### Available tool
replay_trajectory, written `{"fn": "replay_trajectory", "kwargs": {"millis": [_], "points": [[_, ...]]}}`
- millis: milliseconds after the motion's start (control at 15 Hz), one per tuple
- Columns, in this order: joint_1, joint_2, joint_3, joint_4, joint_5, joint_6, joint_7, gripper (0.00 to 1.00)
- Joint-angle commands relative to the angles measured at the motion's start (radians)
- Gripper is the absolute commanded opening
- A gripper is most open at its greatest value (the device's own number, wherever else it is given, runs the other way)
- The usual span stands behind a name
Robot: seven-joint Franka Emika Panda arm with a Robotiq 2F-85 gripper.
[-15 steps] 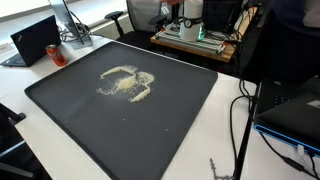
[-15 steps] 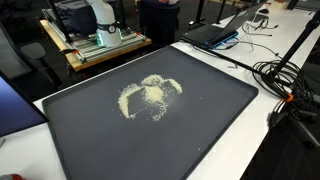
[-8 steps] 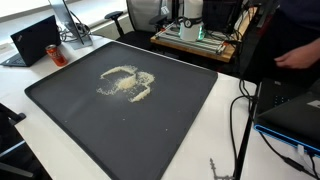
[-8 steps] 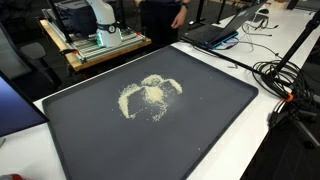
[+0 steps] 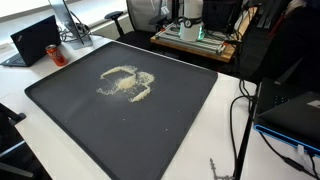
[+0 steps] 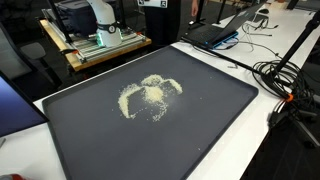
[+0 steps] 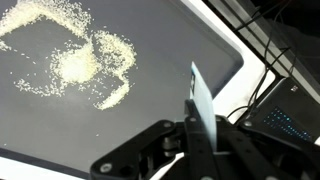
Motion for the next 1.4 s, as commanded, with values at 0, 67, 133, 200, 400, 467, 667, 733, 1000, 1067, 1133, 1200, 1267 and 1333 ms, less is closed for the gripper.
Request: {"fn": "replay_trajectory", "kwargs": {"millis": [0,67,133,200,400,467,667,733,1000,1067,1133,1200,1267,1333], "points": [[0.023,0.003,0.005,-0.007,-0.011,0.036,0.035,0.04],[0.031,0.006,0.017,-0.014,-0.014,0.06,0.058,0.04],[0.035,0.009,0.024,-0.017,-0.014,0.071,0.069,0.04],[0.036,0.011,0.025,-0.019,-0.014,0.075,0.071,0.04],[0.034,0.011,0.023,-0.02,-0.014,0.075,0.071,0.01],[0.035,0.037,0.034,-0.016,-0.022,0.122,0.096,0.01],[0.045,0.124,0.087,0.008,-0.074,0.279,0.195,0.01],[0.046,0.16,0.105,0.015,-0.11,0.336,0.249,0.01],[0.038,0.295,0.153,0.047,-0.302,0.439,0.481,0.01],[0.038,0.333,0.157,0.062,-0.341,0.446,0.537,0.01],[0.038,0.366,0.159,0.076,-0.384,0.454,0.598,0.01],[0.042,0.401,0.158,0.093,-0.415,0.455,0.647,0.01],[0.047,0.436,0.157,0.112,-0.434,0.453,0.69,0.01],[0.053,0.464,0.155,0.127,-0.465,0.46,0.74,0.01]]}}
